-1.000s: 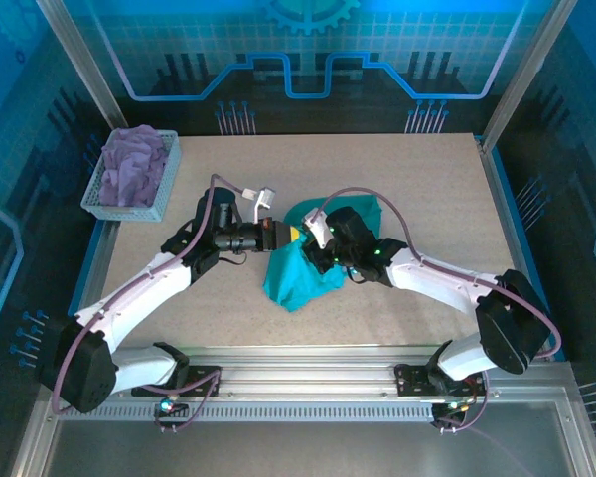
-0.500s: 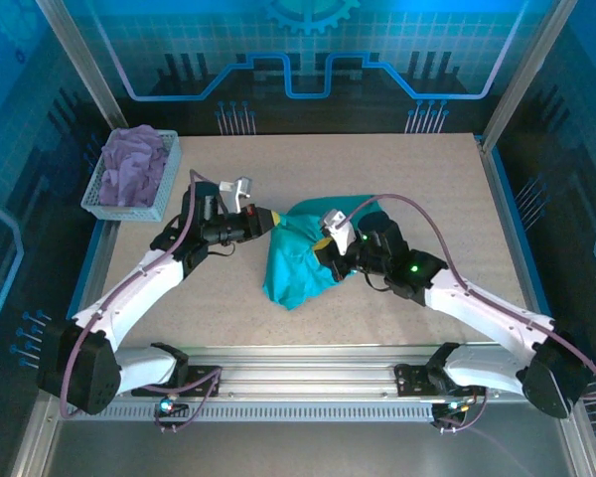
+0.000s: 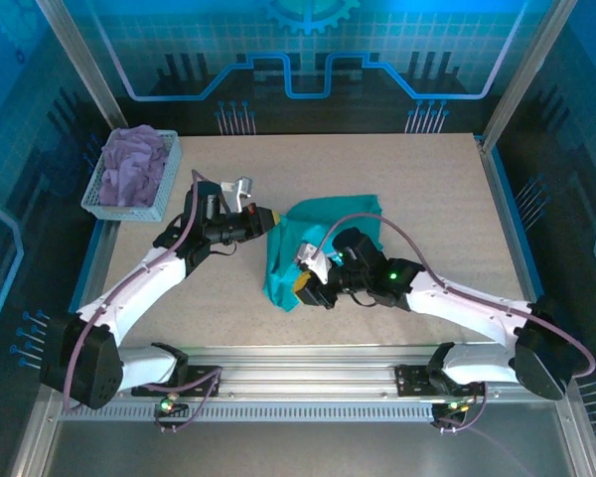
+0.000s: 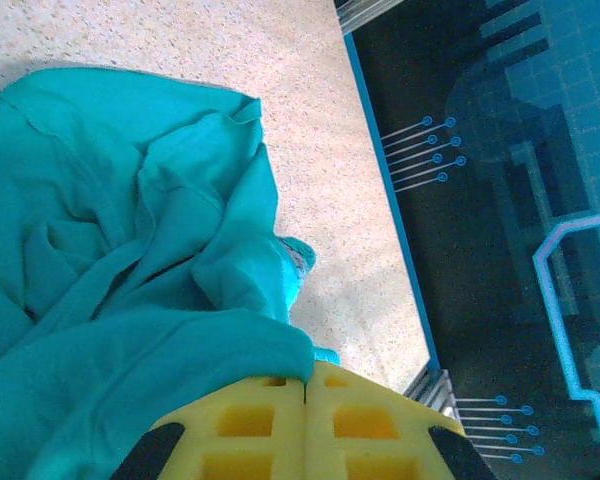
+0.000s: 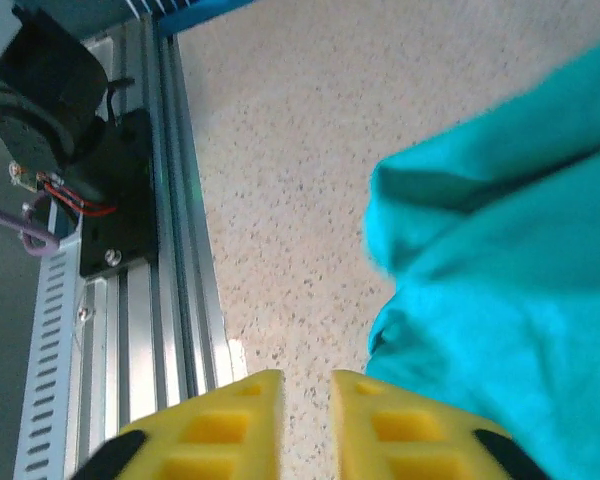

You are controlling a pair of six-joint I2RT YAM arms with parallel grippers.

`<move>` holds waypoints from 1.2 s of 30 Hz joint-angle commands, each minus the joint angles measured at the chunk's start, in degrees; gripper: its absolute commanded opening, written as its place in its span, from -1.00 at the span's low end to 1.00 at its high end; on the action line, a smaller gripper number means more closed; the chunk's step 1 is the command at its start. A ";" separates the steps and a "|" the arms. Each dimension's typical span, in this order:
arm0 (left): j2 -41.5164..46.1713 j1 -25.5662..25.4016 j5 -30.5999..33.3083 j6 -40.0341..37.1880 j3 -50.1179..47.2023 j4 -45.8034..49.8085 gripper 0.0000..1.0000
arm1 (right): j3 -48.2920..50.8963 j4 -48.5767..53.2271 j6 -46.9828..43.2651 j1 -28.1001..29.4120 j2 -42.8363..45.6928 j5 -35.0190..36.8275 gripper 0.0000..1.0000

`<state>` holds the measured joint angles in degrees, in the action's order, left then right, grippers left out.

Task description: Fold the inside-out t-shirt

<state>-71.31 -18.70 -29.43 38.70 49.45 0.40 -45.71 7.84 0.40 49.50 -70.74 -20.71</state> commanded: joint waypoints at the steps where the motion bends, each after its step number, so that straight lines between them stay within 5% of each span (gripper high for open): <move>1: -0.10 0.51 -4.32 0.24 0.01 -4.75 -1.00 | 1.39 -3.96 1.74 -3.74 5.34 -3.43 -0.40; 6: 0.38 0.48 -6.14 0.45 -1.76 -7.19 -1.00 | 1.60 -5.99 8.24 -8.80 5.70 3.28 -0.31; 16: 0.56 0.36 -6.97 0.98 -2.15 -7.71 -1.00 | -3.51 -12.84 17.98 -5.82 -5.92 12.36 -0.11; 19: 0.64 0.33 -7.18 0.86 -2.17 -7.52 -1.00 | -6.25 -13.56 19.22 -5.06 -9.37 12.31 0.19; 22: 0.82 0.33 -7.22 0.85 -2.32 -7.52 -1.00 | -7.96 -12.99 19.99 -4.57 -12.01 13.96 0.21; 33: 1.52 0.33 -7.02 0.26 -2.37 -7.17 -1.00 | -9.23 -6.69 20.38 -6.10 -12.20 23.04 -0.16; 36: 1.43 0.33 -6.96 -0.09 -2.39 -7.17 -1.00 | -9.16 -6.69 20.25 -6.93 -12.06 20.97 -0.49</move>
<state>-71.29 -18.63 -35.00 39.09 47.66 -5.85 -54.06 -0.12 20.34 43.57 -84.14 -0.03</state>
